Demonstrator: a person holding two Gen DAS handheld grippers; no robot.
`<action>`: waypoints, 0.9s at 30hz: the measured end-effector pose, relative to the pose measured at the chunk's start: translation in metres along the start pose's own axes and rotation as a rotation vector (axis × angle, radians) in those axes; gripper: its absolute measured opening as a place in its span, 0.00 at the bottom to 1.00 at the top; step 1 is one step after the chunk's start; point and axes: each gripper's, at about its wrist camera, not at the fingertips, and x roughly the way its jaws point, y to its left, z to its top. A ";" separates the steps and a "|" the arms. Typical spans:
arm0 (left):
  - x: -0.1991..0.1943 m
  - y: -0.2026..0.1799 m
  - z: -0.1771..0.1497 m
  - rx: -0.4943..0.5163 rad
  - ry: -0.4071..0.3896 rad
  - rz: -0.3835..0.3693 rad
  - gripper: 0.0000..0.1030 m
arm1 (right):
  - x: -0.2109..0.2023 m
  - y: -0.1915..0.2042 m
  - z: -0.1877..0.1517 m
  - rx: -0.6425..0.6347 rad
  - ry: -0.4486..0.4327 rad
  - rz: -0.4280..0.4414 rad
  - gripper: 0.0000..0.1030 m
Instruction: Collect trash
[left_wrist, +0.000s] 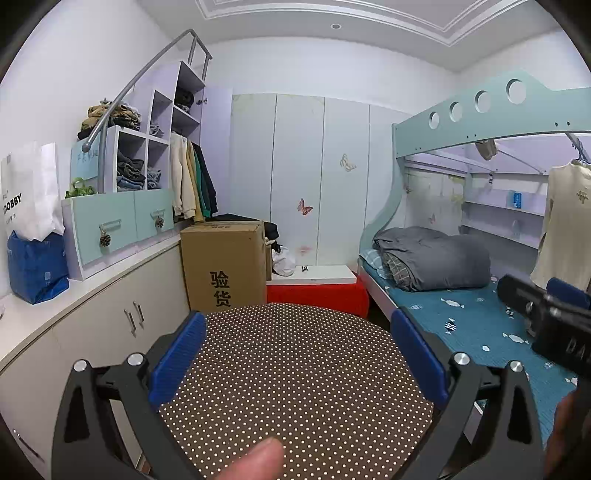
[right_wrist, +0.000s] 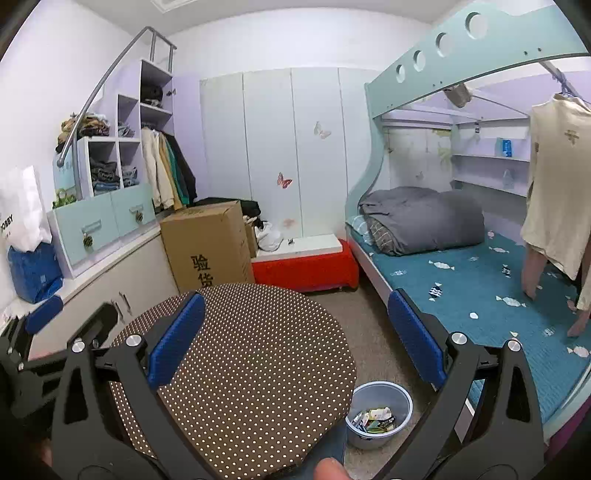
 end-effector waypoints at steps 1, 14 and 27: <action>-0.002 0.001 0.000 -0.004 -0.002 0.002 0.95 | -0.001 0.001 0.000 0.000 -0.002 -0.002 0.94; -0.018 0.005 0.002 -0.017 -0.042 0.007 0.95 | -0.009 0.007 -0.003 -0.011 -0.017 -0.003 0.94; -0.019 0.004 0.001 -0.014 -0.042 -0.007 0.95 | -0.010 0.005 -0.004 -0.011 -0.021 0.007 0.94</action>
